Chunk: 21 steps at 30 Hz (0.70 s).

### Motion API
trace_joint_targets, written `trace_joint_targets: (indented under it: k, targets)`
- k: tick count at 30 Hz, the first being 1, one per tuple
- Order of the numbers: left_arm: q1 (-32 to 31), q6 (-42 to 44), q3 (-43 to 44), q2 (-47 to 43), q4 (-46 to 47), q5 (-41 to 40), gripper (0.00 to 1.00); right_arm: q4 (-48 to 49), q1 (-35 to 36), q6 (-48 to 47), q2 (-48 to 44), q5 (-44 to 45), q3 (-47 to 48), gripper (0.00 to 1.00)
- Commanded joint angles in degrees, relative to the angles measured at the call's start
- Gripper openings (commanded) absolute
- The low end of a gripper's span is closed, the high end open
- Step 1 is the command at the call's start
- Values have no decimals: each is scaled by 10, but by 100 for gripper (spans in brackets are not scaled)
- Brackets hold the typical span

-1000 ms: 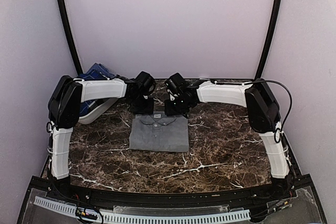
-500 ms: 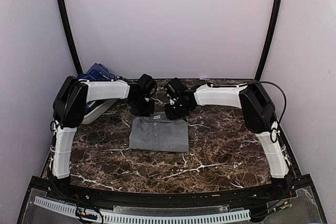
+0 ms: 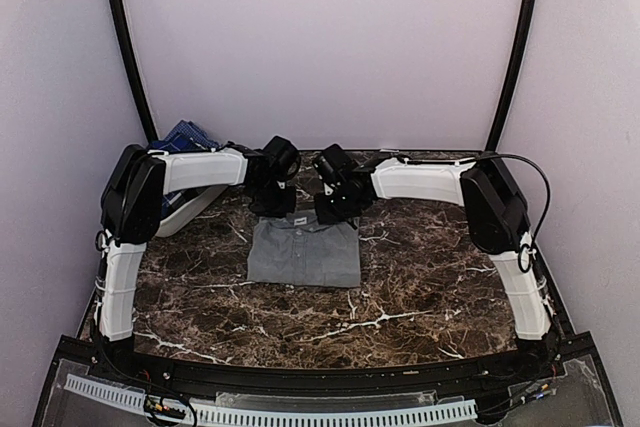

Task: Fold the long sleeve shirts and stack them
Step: Adjust the square-folded shirt at the center of the board.

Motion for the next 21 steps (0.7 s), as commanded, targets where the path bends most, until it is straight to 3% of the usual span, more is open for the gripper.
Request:
trace_joint_targets:
  k: [1, 14, 17, 19, 20, 21]
  targets:
    - [-5, 5, 12, -56, -8, -3, 0, 11, 4, 3, -56, 43, -12, 0]
    - [-9, 16, -19, -52, 76, 22, 0, 24, -7, 19, -52, 65, -51, 0]
    - [-9, 19, -19, -40, 79, 14, 2, 25, -8, 16, -47, 57, -46, 16]
    - [-10, 20, -19, -32, 78, 3, 13, 26, -8, 13, -53, 51, -45, 26]
    - [-10, 20, -19, -31, 77, 0, 25, 27, -7, 12, -58, 50, -46, 30]
    - [-9, 20, -19, -31, 76, -4, 30, 28, -6, 11, -63, 49, -48, 33]
